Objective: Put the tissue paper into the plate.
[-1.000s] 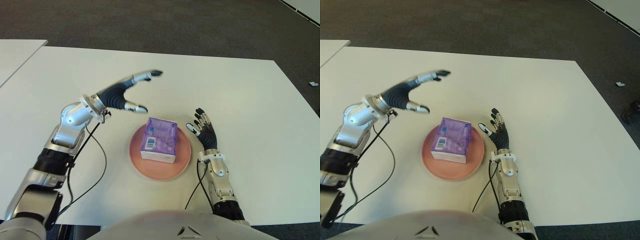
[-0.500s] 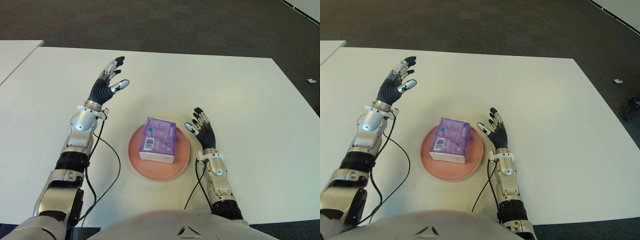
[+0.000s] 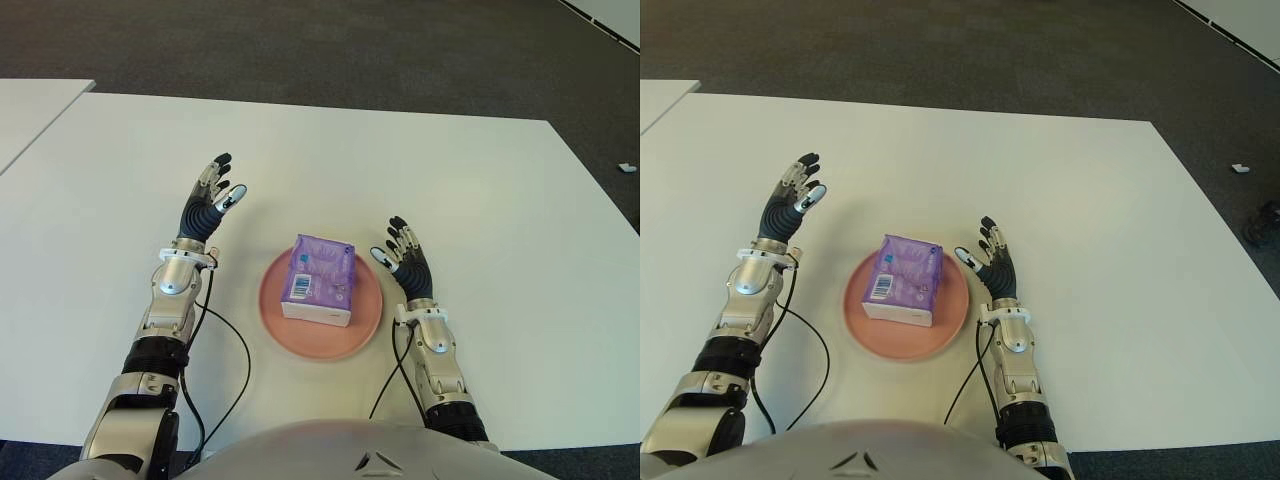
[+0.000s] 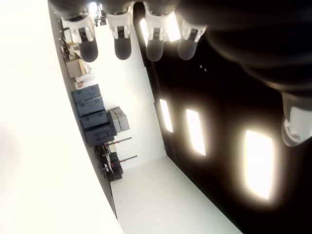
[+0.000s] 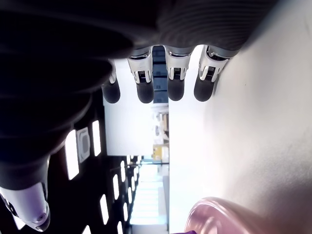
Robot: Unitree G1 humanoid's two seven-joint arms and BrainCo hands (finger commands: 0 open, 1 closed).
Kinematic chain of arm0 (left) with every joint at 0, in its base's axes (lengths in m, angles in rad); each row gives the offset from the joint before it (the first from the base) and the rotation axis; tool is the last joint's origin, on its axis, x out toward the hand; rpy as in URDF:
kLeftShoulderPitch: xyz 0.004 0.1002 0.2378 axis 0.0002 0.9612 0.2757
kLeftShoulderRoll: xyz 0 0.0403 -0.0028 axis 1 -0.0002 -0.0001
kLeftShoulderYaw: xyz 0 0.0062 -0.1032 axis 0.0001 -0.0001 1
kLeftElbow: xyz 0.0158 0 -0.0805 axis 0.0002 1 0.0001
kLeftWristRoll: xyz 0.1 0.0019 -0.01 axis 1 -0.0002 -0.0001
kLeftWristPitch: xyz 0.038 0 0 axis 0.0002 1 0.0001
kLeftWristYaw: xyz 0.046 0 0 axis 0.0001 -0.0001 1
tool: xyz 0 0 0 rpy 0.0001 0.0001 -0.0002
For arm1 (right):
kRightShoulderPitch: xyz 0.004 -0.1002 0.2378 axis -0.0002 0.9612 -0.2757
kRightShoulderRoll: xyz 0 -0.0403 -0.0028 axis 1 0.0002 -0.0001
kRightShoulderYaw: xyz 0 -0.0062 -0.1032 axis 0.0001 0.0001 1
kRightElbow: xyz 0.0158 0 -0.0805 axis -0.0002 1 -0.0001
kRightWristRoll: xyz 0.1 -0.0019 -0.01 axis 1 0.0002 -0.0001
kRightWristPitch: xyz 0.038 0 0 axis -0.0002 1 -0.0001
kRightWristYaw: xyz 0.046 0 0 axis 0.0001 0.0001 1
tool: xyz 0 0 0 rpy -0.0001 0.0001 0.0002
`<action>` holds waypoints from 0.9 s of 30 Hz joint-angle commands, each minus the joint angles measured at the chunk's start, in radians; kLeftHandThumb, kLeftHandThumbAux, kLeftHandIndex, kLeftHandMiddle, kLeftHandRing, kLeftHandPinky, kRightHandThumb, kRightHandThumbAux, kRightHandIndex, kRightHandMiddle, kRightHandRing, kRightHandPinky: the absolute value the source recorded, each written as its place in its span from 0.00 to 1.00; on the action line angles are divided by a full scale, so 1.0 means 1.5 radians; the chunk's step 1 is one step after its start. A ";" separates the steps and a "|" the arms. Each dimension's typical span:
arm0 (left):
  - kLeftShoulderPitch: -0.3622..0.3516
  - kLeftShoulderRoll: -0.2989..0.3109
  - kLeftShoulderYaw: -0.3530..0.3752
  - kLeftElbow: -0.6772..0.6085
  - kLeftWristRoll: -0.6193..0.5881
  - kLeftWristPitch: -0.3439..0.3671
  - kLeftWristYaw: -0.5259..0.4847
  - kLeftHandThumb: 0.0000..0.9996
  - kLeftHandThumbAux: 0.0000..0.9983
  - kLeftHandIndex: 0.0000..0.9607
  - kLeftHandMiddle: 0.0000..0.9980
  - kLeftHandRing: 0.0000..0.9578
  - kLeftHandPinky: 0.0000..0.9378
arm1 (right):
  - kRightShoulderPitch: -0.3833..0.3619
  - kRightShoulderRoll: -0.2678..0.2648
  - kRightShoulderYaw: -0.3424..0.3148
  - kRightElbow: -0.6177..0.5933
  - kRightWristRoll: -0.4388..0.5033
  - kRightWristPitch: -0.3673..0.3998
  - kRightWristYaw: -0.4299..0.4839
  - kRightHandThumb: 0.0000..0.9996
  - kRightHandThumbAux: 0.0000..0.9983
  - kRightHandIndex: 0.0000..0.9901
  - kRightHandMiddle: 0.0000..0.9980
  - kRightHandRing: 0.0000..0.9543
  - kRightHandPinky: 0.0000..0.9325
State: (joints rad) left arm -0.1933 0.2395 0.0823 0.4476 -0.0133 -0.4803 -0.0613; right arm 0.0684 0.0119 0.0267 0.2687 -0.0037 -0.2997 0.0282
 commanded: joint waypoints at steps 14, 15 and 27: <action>0.099 -0.049 -0.028 -0.002 0.106 -0.058 0.088 0.00 0.48 0.00 0.00 0.00 0.00 | 0.034 -0.001 0.003 0.045 -0.003 0.055 0.005 0.00 0.65 0.00 0.00 0.00 0.00; 0.102 -0.050 -0.030 -0.002 0.111 -0.059 0.093 0.00 0.48 0.00 0.00 0.00 0.00 | 0.034 -0.002 0.003 0.046 -0.003 0.055 0.005 0.00 0.65 0.00 0.00 0.00 0.00; 0.150 -0.065 -0.041 -0.021 0.112 -0.028 0.098 0.00 0.50 0.00 0.00 0.00 0.00 | 0.031 -0.002 -0.001 0.051 -0.001 0.050 0.003 0.00 0.66 0.00 0.00 0.00 0.00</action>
State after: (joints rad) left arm 0.0082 0.1467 0.0244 0.4253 0.1595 -0.5455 0.0930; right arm 0.0640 0.0095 0.0253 0.2733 -0.0032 -0.2998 0.0335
